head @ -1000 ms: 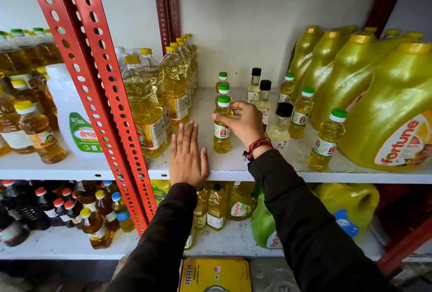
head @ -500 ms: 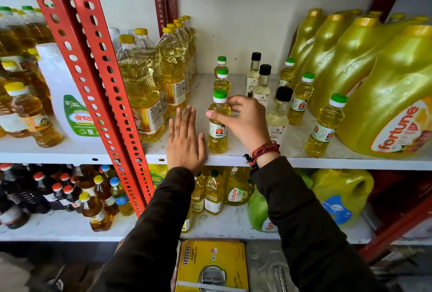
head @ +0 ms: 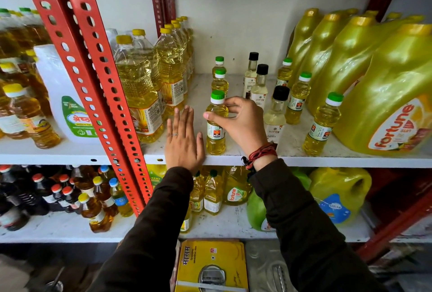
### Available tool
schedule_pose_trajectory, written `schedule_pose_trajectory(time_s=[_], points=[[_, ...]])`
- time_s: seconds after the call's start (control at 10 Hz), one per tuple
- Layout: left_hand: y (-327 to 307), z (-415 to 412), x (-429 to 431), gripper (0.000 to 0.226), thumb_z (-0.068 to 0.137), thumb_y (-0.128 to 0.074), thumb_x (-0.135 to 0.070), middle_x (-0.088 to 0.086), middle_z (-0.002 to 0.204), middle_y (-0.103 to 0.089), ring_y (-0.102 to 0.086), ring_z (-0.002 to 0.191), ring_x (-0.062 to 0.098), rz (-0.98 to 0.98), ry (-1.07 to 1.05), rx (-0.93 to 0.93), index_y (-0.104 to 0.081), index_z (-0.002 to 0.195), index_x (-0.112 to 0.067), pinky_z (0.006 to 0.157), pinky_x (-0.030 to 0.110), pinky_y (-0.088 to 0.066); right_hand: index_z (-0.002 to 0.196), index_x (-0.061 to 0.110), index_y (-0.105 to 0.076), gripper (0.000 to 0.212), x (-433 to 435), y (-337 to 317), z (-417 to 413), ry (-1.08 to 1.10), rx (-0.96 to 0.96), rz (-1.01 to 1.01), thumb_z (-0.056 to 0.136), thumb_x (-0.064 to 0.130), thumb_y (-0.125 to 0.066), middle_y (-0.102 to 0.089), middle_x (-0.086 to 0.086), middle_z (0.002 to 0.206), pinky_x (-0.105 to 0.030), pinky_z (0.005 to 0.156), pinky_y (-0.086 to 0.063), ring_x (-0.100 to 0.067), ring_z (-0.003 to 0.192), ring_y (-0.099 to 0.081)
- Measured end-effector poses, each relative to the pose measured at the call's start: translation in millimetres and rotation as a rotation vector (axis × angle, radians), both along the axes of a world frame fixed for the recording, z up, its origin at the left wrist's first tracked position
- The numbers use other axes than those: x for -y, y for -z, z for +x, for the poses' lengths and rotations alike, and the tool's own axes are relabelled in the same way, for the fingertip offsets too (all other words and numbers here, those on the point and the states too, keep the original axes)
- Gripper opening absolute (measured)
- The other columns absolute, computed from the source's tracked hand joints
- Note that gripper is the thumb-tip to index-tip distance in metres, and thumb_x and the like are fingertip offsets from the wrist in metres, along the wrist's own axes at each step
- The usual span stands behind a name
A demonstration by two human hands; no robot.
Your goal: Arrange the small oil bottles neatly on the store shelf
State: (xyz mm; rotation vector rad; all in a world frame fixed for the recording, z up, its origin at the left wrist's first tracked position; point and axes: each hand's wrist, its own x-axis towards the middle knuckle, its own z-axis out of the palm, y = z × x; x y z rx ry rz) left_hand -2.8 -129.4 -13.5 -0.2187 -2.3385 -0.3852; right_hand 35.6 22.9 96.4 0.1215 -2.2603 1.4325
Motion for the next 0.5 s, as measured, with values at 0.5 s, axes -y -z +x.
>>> schedule_pose_trajectory(time_s=[0.5], points=[[-65.3,22.8,-9.9,0.060,0.106,-0.034,-0.032,0.012,0.165,-0.033,-0.009,0.160,0.029,0.356,0.202,-0.215,-0.030,0.159,-0.006,0.130,0.041,0.001,0.138,0.015,-0.055,0.048,-21.8,-36.7,25.4,0.040,-0.358,0.177,0.098,0.041,-0.056,-0.057,-0.004,0.145,-0.033,0.114,-0.042,-0.017,0.137,-0.051]])
